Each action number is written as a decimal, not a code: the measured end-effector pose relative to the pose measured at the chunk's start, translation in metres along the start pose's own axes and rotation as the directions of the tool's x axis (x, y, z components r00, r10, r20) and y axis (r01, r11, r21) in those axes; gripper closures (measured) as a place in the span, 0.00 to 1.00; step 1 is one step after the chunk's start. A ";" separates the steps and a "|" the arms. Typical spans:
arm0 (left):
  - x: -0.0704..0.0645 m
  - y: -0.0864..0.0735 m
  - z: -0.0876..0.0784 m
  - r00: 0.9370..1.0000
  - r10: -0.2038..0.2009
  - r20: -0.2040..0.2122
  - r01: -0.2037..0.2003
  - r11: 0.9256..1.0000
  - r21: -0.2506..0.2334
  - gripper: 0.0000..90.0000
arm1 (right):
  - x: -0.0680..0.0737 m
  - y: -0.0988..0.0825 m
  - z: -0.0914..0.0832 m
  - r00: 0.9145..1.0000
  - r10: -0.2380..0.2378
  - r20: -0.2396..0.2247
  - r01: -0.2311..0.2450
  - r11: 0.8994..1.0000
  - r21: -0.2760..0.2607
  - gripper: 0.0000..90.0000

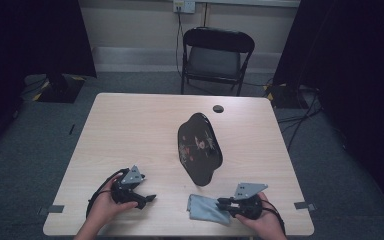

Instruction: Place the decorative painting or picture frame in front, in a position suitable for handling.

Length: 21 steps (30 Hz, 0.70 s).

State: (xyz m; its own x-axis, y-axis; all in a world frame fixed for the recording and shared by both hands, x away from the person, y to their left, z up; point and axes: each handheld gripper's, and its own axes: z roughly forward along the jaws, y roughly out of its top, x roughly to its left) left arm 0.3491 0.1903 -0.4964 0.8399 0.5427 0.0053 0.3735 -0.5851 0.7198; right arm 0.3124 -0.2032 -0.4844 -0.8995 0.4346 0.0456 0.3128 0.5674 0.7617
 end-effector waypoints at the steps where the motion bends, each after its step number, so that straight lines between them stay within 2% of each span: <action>1: -0.002 0.001 0.000 1.000 0.013 0.004 -0.013 1.000 0.006 0.17 | 0.002 0.003 0.005 1.000 -0.007 0.006 0.007 1.000 -0.001 0.85; 2: -0.003 0.003 -0.001 1.000 0.028 0.005 -0.028 1.000 0.009 0.17 | 0.004 0.007 0.011 0.999 -0.034 0.004 0.034 0.999 0.012 0.81; 3: -0.007 0.005 -0.001 0.999 0.031 0.009 -0.031 1.000 -0.001 0.18 | 0.004 0.008 0.011 0.999 -0.042 0.017 0.042 0.999 0.013 0.77; 4: -0.009 0.007 -0.002 0.999 0.045 0.021 -0.045 0.999 -0.005 0.18 | 0.002 0.009 0.008 0.999 -0.028 0.024 0.028 1.000 -0.001 0.76; 6: -0.016 0.015 -0.005 0.998 0.047 0.048 -0.045 0.998 -0.042 0.18 | -0.004 0.005 -0.001 1.000 0.024 0.010 -0.024 0.999 -0.040 0.73; 7: -0.016 0.015 -0.005 0.998 0.047 0.048 -0.045 0.998 -0.042 0.19 | -0.004 0.005 -0.001 1.000 0.024 0.010 -0.024 0.999 -0.040 0.73; 10: -0.022 0.023 -0.005 0.995 0.059 0.084 -0.055 0.997 -0.050 0.19 | -0.017 -0.006 -0.017 0.992 0.106 0.066 -0.101 0.993 -0.067 0.59; 11: -0.023 0.024 -0.004 0.993 0.060 0.102 -0.054 0.997 -0.056 0.19 | -0.021 -0.011 -0.023 0.987 0.131 0.096 -0.124 0.989 -0.076 0.54; 13: -0.028 0.029 0.000 0.990 0.065 0.125 -0.058 0.997 -0.058 0.21 | -0.030 -0.020 -0.033 0.968 0.184 0.171 -0.173 0.982 -0.077 0.45; 15: -0.032 0.032 0.003 0.987 0.073 0.142 -0.066 0.997 -0.051 0.21 | -0.036 -0.026 -0.039 0.951 0.197 0.238 -0.186 0.980 -0.068 0.40; 16: -0.035 0.034 0.006 0.986 0.071 0.153 -0.063 0.996 -0.055 0.21 | -0.040 -0.030 -0.041 0.937 0.217 0.275 -0.206 0.976 -0.066 0.36; 17: -0.037 0.036 0.008 0.983 0.079 0.165 -0.072 0.996 -0.053 0.21 | -0.040 -0.030 -0.041 0.937 0.217 0.275 -0.206 0.976 -0.066 0.36; 18: -0.043 0.040 0.011 0.979 0.091 0.184 -0.083 0.995 -0.051 0.22 | -0.044 -0.034 -0.040 0.929 0.232 0.289 -0.219 0.973 -0.076 0.33; 19: -0.043 0.040 0.011 0.979 0.091 0.184 -0.083 0.995 -0.051 0.22 | -0.044 -0.034 -0.040 0.929 0.232 0.289 -0.219 0.973 -0.076 0.33; 20: -0.046 0.043 0.014 0.975 0.097 0.200 -0.087 0.995 -0.057 0.22 | -0.045 -0.035 -0.040 0.927 0.231 0.297 -0.219 0.973 -0.072 0.33; 21: -0.048 0.045 0.015 0.973 0.103 0.208 -0.092 0.994 -0.061 0.23 | -0.046 -0.037 -0.038 0.920 0.246 0.304 -0.234 0.969 -0.075 0.31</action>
State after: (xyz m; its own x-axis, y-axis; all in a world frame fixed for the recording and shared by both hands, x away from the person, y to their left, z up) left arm 0.3313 0.1287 -0.4748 0.9374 0.3422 -0.0649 0.2696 -0.5950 0.7571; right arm 0.3305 -0.2710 -0.4897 -0.6580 0.7523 0.0328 0.4908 0.3954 0.7763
